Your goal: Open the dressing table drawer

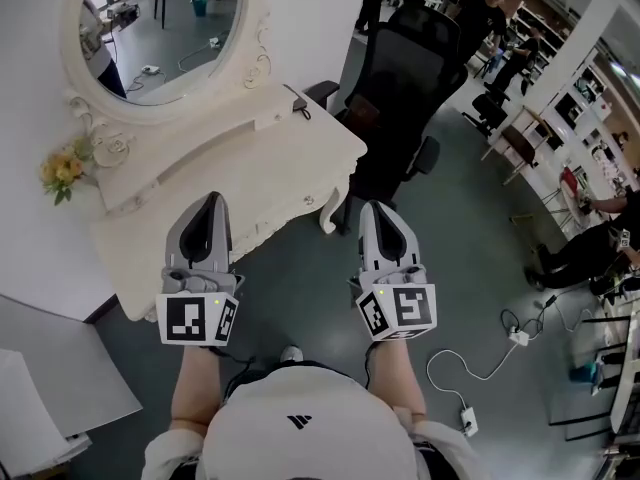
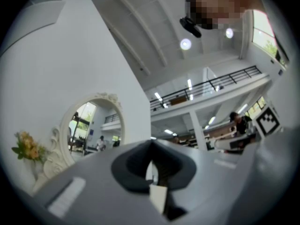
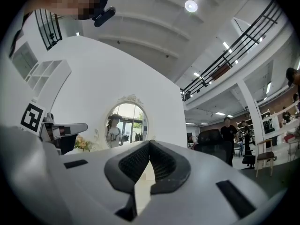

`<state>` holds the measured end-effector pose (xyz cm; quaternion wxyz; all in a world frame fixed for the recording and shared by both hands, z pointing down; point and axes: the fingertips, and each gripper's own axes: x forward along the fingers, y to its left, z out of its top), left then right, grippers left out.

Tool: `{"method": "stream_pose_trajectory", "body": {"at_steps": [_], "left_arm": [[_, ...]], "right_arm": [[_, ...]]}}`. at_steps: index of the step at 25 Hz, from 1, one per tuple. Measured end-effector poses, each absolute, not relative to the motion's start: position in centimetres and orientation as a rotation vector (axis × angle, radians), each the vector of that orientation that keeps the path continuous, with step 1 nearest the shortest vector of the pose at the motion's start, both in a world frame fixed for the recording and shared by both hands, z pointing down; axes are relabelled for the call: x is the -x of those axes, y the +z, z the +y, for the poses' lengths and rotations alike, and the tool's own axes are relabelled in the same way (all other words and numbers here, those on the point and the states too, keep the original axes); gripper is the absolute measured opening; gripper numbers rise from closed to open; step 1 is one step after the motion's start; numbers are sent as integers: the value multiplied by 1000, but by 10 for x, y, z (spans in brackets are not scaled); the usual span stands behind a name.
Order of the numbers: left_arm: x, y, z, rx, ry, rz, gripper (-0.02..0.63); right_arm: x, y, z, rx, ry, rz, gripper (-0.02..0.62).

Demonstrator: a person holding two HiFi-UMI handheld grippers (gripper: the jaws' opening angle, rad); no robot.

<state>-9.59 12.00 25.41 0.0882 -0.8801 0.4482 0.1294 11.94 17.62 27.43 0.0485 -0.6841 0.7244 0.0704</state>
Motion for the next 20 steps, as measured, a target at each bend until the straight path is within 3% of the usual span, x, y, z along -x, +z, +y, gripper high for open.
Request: {"method": "stream_pose_trajectory", "body": {"at_steps": [20], "left_arm": [[41, 262, -10, 2625, 366, 1328, 6]], "right_arm": [[-171, 296, 48, 2087, 143, 2203, -3]]}}
